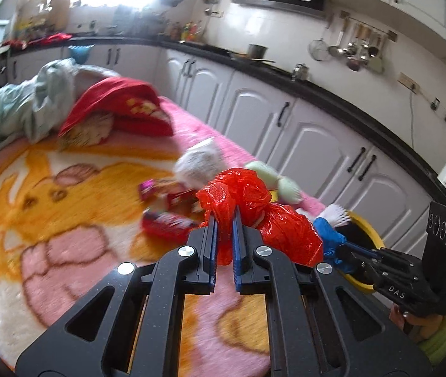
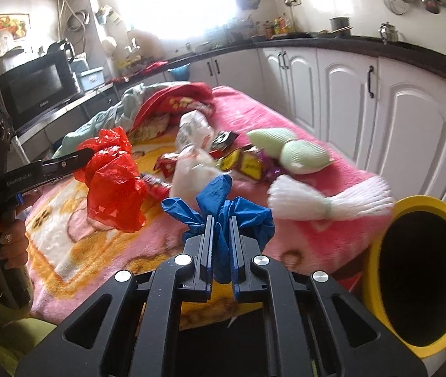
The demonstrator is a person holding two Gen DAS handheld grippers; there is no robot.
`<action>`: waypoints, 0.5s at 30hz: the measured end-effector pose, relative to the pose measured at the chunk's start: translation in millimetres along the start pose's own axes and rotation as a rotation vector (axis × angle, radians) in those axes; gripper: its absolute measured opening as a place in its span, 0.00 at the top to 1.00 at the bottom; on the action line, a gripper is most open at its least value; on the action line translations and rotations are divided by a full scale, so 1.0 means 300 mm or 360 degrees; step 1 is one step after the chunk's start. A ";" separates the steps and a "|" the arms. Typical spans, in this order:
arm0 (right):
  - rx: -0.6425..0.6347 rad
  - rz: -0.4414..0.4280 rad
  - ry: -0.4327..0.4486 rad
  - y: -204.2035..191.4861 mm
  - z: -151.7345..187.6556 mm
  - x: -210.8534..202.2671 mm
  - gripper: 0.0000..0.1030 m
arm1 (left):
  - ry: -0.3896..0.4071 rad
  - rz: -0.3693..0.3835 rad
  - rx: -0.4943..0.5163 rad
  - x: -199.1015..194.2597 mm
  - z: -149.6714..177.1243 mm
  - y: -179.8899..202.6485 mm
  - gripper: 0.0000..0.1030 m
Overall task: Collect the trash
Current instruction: 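Carry glove and red bag over the yellow bin and open both tools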
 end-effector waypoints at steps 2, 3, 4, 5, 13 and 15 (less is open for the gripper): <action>0.0010 0.0027 0.0028 0.028 -0.005 -0.034 0.92 | 0.0006 0.0031 0.0030 0.013 -0.016 0.050 0.96; 0.0014 0.0039 0.0038 0.038 -0.006 -0.048 0.92 | 0.0008 0.0044 0.0041 0.017 -0.018 0.070 0.96; 0.0023 0.0056 0.0058 0.056 -0.007 -0.069 0.92 | 0.0014 0.0060 0.0061 0.024 -0.025 0.099 0.96; 0.0032 0.0069 0.0070 0.069 -0.010 -0.084 0.92 | 0.0021 0.0073 0.0079 0.031 -0.031 0.126 0.96; 0.0127 0.0214 0.0185 0.195 -0.015 -0.205 0.92 | 0.0021 0.0186 0.0177 0.100 -0.058 0.311 0.96; 0.0152 0.0250 0.0209 0.226 -0.016 -0.232 0.92 | 0.0019 0.0212 0.0196 0.119 -0.060 0.355 0.96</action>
Point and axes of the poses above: each gripper's, at about its wrist camera, not at the fingertips, and x roughly the way its jaws point, y to its right, z to its underside, the point moved 1 cm from there along x, roughly the way its jaws point, and after that the axes turned 8 degrees about -z, right-handed, at the moved point
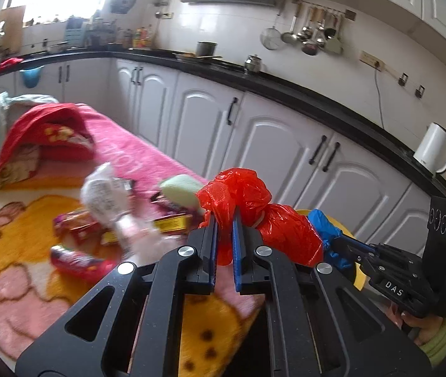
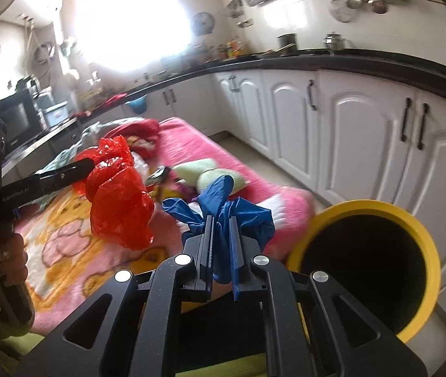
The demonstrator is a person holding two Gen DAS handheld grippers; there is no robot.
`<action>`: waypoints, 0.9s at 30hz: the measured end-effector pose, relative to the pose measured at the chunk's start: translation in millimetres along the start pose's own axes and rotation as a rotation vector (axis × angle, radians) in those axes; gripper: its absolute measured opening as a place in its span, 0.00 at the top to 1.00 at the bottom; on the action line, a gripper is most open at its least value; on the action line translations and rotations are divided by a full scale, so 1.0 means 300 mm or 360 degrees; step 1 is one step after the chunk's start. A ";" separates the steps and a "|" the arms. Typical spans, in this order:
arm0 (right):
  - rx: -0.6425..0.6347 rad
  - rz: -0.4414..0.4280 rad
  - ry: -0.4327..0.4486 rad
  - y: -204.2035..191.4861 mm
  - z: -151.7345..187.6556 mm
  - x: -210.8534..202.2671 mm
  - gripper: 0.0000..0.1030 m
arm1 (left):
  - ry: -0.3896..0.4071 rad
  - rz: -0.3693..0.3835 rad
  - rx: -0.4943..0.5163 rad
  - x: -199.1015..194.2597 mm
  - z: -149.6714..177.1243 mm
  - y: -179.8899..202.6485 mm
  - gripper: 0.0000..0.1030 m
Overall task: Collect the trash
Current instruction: 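Carry glove and red bag over the yellow bin and open both tools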
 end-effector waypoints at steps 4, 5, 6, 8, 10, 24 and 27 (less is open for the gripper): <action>0.0064 0.0089 0.0046 0.083 0.005 -0.043 0.92 | -0.0008 0.0043 0.0038 0.054 -0.009 0.089 0.96; 0.0082 0.0109 0.0054 0.101 0.006 -0.052 0.92 | -0.0010 0.0047 0.0046 0.060 -0.008 0.104 0.96; 0.0105 0.0132 0.0061 0.124 0.008 -0.062 0.92 | -0.0010 0.0054 0.0066 0.077 -0.007 0.134 0.96; 0.0160 0.0187 0.0081 0.174 0.009 -0.082 0.92 | -0.0009 0.0059 0.0112 0.098 -0.003 0.184 0.96; 0.0201 0.0232 0.0095 0.213 0.019 -0.100 0.92 | -0.0010 0.0062 0.0152 0.116 0.008 0.227 0.96; 0.0515 0.0460 0.0143 0.502 0.091 -0.186 0.92 | -0.0056 0.0078 0.0450 0.289 0.092 0.513 0.96; 0.0554 0.0476 0.0125 0.531 0.105 -0.181 0.92 | -0.0083 0.0076 0.0482 0.334 0.109 0.548 0.96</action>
Point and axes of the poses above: each gripper's, at about its wrist camera, not at the fingertips, and x roughly the way its jaws point, y to its right, z to its underside, the point moved 1 cm from there along x, roughly the way its jaws point, and after that the axes turned 8 degrees about -z, right-handed, at the moved point
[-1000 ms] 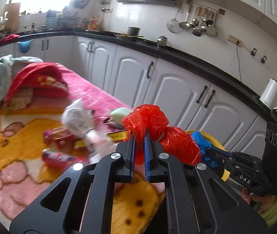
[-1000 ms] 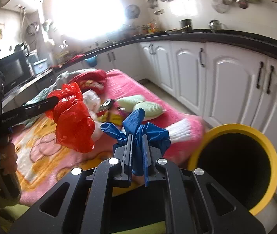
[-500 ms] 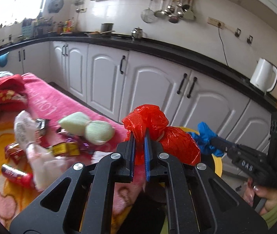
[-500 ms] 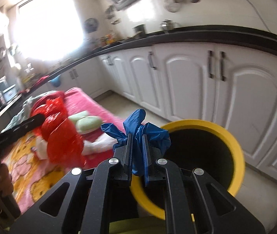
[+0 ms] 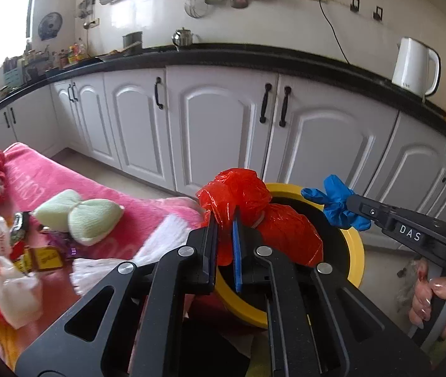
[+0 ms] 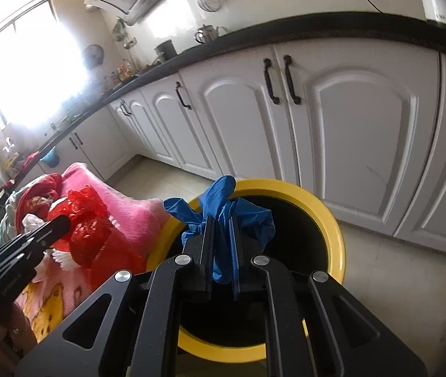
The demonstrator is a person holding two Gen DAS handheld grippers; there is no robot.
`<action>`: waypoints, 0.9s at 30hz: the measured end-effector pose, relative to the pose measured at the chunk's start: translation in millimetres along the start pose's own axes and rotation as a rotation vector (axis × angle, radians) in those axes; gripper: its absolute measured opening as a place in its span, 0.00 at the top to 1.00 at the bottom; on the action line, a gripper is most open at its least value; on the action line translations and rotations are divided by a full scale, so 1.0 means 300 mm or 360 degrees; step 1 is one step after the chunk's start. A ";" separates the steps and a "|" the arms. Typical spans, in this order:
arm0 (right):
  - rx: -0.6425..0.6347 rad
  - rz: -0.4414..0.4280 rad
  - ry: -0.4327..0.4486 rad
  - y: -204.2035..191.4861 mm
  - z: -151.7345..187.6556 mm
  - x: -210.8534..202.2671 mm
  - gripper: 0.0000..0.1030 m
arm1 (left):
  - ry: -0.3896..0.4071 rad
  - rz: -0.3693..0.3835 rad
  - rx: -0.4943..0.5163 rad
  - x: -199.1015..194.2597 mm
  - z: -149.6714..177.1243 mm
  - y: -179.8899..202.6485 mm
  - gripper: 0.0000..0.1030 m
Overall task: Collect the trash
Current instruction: 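Carry glove and red bag over the yellow bin and open both tools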
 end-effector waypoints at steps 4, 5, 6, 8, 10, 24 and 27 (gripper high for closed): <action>0.0044 0.0019 -0.0045 0.037 0.015 0.035 0.92 | -0.0045 0.0004 0.0029 0.058 0.011 0.032 0.96; 0.0051 0.0021 -0.0052 0.040 0.017 0.041 0.92 | -0.0058 0.0004 0.0032 0.072 0.016 0.037 0.96; 0.0058 0.0021 -0.0059 0.045 0.021 0.046 0.92 | -0.0066 0.0001 0.0032 0.082 0.018 0.040 0.96; 0.0071 0.0024 -0.0075 0.055 0.026 0.064 0.91 | -0.0085 0.0003 0.0031 0.106 0.025 0.047 0.96; 0.0083 0.0018 -0.0088 0.064 0.033 0.075 0.90 | -0.0102 0.0001 0.0037 0.131 0.033 0.053 0.95; 0.0152 0.0043 -0.0081 0.111 0.039 0.094 0.67 | -0.0090 0.0074 -0.0077 0.125 0.039 0.025 0.49; 0.0141 0.0054 -0.0047 0.098 0.036 0.077 0.61 | -0.0012 0.0064 -0.0132 0.062 0.025 -0.015 0.33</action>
Point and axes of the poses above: each gripper's, at about its wrist camera, not at the fingertips, and x roughly the way its jaws point, y to its right, z to its underside, the point moved 1 cm from there along x, roughly the way its jaws point, and after that the axes turned 8 degrees about -z, right-handed, at the moved point
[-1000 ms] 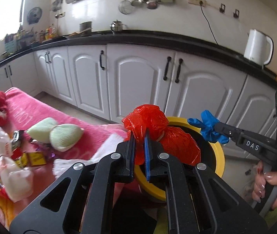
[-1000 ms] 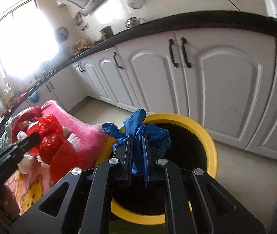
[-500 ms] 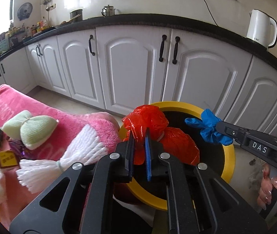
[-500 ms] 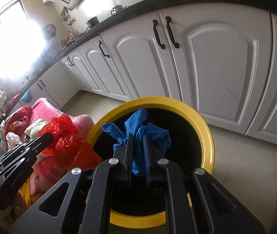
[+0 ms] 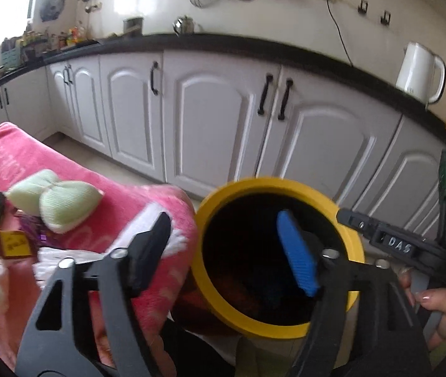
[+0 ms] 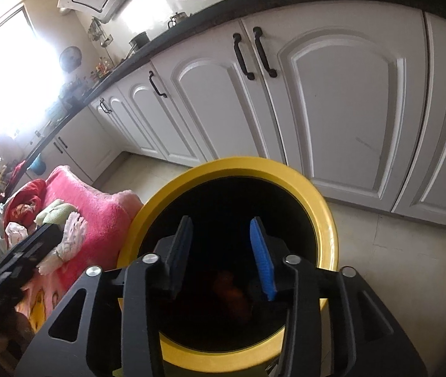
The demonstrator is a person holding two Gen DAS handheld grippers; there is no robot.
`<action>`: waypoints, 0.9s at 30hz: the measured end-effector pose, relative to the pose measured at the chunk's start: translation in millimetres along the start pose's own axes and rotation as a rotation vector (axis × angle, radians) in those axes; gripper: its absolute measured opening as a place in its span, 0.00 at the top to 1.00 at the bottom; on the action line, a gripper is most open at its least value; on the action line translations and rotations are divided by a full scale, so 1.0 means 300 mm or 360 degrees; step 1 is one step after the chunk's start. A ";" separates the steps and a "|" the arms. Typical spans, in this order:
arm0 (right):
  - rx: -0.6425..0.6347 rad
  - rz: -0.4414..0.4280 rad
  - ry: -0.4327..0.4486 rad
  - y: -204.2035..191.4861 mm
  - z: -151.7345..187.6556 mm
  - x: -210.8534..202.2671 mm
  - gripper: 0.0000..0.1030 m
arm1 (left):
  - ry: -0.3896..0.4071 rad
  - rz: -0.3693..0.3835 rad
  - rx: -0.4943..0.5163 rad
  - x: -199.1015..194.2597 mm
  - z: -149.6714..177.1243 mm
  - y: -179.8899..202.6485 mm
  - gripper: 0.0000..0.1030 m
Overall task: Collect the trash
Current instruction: 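Carry glove and red bag over the yellow bin and open both tools, then move both open tools from the bin back toward the table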
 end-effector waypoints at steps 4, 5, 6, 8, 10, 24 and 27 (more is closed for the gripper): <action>-0.0034 -0.0031 0.0039 -0.043 -0.006 -0.020 0.55 | 0.0099 -0.0033 -0.0060 -0.079 -0.014 -0.050 0.14; -0.0047 -0.0044 0.0047 -0.059 -0.008 -0.025 0.54 | 0.0117 -0.0050 -0.0073 -0.096 -0.018 -0.064 0.13; -0.0064 -0.0055 0.0056 -0.073 -0.011 -0.031 0.54 | 0.0131 -0.0062 -0.0083 -0.107 -0.019 -0.073 0.12; -0.0100 -0.0068 0.0074 -0.102 -0.012 -0.042 0.51 | 0.0152 -0.0087 -0.0106 -0.133 -0.025 -0.101 0.11; -0.0133 -0.0084 0.0089 -0.132 -0.014 -0.052 0.50 | 0.0163 -0.0108 -0.0129 -0.152 -0.025 -0.125 0.11; -0.0368 -0.0229 0.0086 -0.350 0.029 -0.075 0.39 | 0.0273 -0.0272 -0.0287 -0.285 -0.025 -0.312 0.11; -0.0413 -0.0238 0.0067 -0.385 0.035 -0.066 0.38 | 0.0292 -0.0289 -0.0314 -0.304 -0.026 -0.340 0.11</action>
Point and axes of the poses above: each gripper's, at about its wrist camera, not at the fingertips, and x roughly the way its jaws point, y to its right, z to its underside, the point moved 1 cm from there along x, roughly the way its jaws point, and after that the axes turned 8 degrees about -z, right-handed, at the moved point
